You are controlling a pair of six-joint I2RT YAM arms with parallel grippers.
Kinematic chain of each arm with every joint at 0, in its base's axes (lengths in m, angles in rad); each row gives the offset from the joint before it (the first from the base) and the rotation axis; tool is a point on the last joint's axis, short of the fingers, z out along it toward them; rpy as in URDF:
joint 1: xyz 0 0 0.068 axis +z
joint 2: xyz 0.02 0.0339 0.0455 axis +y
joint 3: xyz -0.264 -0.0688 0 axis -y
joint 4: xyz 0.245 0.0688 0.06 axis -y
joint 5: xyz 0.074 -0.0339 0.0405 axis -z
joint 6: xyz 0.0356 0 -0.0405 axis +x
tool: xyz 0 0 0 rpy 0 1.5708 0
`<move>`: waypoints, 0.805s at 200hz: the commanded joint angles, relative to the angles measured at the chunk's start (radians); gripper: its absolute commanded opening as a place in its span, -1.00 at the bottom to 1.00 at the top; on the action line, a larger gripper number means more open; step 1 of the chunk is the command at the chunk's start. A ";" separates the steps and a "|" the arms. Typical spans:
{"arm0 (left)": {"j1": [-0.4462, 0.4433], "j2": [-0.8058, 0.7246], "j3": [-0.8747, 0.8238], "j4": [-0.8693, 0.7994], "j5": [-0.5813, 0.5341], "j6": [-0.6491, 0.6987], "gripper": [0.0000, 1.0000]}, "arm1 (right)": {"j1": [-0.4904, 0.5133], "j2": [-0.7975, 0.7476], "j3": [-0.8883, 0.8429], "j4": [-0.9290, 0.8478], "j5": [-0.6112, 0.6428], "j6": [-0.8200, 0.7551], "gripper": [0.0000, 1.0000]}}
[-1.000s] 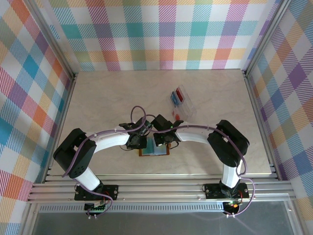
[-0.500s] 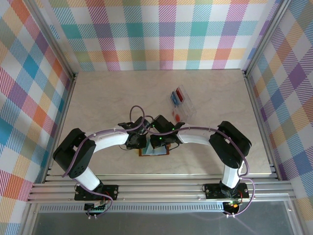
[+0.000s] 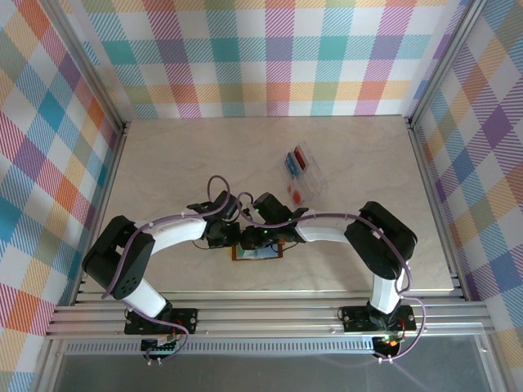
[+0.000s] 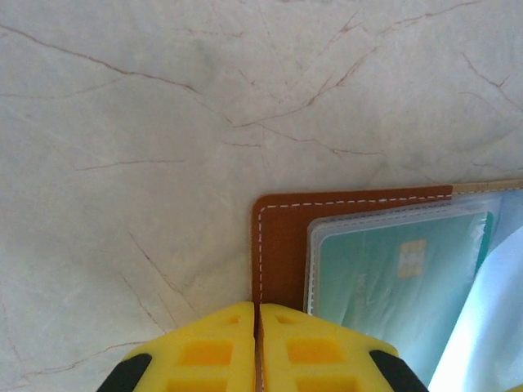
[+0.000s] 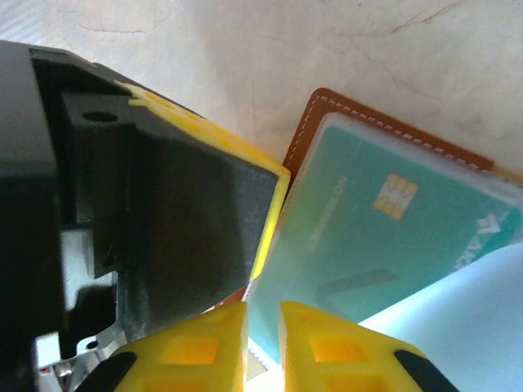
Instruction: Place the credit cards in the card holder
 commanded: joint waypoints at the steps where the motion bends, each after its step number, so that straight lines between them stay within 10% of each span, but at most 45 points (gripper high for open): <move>1: -0.006 0.109 -0.111 0.164 0.217 -0.026 -0.81 | 0.007 0.012 0.007 0.074 -0.075 0.022 -0.60; 92: 0.100 -0.040 -0.186 0.158 0.223 -0.045 -0.79 | 0.007 0.130 0.146 0.042 -0.069 0.014 -0.59; 161: 0.156 -0.216 -0.207 -0.010 0.016 -0.054 -0.69 | 0.007 0.211 0.262 0.023 -0.098 -0.006 -0.59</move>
